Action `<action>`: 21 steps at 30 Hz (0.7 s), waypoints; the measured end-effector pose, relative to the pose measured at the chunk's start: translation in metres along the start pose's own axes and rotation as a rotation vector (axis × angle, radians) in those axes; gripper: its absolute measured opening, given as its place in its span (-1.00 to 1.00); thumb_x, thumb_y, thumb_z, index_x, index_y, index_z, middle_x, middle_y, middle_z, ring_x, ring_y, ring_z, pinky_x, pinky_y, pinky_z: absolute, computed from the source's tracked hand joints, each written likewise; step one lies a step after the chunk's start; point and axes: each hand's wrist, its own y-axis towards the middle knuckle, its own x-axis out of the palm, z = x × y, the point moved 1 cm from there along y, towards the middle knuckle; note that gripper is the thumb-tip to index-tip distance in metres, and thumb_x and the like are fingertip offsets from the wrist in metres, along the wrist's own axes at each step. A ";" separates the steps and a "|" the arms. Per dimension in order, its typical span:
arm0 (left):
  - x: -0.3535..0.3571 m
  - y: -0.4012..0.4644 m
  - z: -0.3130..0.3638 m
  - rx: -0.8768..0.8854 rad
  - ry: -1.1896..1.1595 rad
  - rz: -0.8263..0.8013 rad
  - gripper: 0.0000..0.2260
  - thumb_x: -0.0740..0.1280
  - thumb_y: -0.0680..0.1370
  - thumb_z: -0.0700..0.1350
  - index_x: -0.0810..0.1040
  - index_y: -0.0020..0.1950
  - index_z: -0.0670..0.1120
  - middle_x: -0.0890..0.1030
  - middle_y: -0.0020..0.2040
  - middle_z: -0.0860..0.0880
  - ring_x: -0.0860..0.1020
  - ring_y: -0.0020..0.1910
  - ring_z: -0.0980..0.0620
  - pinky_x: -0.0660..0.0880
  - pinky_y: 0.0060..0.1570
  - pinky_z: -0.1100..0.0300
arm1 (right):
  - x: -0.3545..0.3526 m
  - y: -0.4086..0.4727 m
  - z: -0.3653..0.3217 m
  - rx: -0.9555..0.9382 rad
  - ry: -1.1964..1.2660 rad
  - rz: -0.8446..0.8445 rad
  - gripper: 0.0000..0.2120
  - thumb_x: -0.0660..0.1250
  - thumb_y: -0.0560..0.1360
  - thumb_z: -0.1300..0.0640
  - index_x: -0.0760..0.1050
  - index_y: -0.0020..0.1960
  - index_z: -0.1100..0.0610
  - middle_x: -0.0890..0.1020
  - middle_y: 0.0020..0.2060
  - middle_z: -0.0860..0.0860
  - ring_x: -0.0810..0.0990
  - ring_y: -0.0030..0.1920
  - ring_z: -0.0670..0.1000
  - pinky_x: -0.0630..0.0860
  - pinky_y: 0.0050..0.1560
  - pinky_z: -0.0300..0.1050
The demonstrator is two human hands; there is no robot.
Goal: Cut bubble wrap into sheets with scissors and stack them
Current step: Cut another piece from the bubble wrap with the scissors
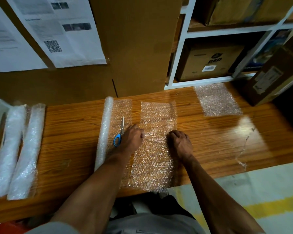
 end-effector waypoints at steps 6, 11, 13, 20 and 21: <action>0.000 -0.007 0.001 0.076 -0.034 0.046 -0.93 0.41 0.59 -0.13 0.59 -0.01 0.05 0.57 0.32 0.00 0.45 0.35 -0.07 0.46 0.33 -0.03 | 0.001 -0.003 0.004 0.012 0.038 0.032 -0.61 0.36 0.60 0.14 0.40 0.40 0.11 0.51 0.31 0.08 0.46 0.30 0.10 0.34 0.36 0.01; -0.013 -0.010 -0.004 0.041 -0.222 0.089 -0.77 0.34 0.64 -0.15 0.44 -0.02 0.21 0.56 0.04 0.04 0.57 -0.08 0.07 0.64 -0.11 -0.02 | -0.016 -0.009 -0.002 0.010 0.178 0.162 -0.61 0.10 0.66 -0.01 0.40 0.38 0.18 0.54 0.08 0.15 0.43 0.02 0.06 0.30 0.01 -0.08; -0.022 -0.009 -0.004 0.058 -0.304 0.127 -0.75 0.35 0.63 -0.18 0.46 0.03 0.21 0.58 0.07 0.05 0.57 -0.06 0.11 0.61 -0.12 0.09 | -0.024 -0.007 -0.007 -0.046 0.177 0.215 -0.76 0.21 0.68 0.15 0.38 0.33 0.17 0.52 -0.06 0.13 0.47 -0.09 0.08 0.32 -0.10 -0.08; -0.068 -0.003 0.001 -0.022 -0.683 0.203 -0.80 0.42 0.60 -0.23 0.64 0.17 0.02 0.64 0.06 0.13 0.59 0.04 0.21 0.52 -0.07 0.32 | -0.058 0.012 -0.017 -0.083 0.512 0.333 -0.80 0.32 0.69 0.19 0.52 0.31 0.11 0.63 -0.04 0.02 0.58 -0.24 -0.15 0.45 -0.36 -0.32; -0.075 -0.003 0.001 -0.031 -0.724 0.213 -0.79 0.43 0.60 -0.22 0.64 0.16 0.04 0.64 0.05 0.13 0.60 0.03 0.19 0.55 -0.05 0.29 | -0.065 0.013 -0.018 -0.078 0.559 0.349 -0.80 0.34 0.68 0.17 0.55 0.29 0.10 0.65 -0.09 0.02 0.64 -0.22 -0.09 0.54 -0.32 -0.23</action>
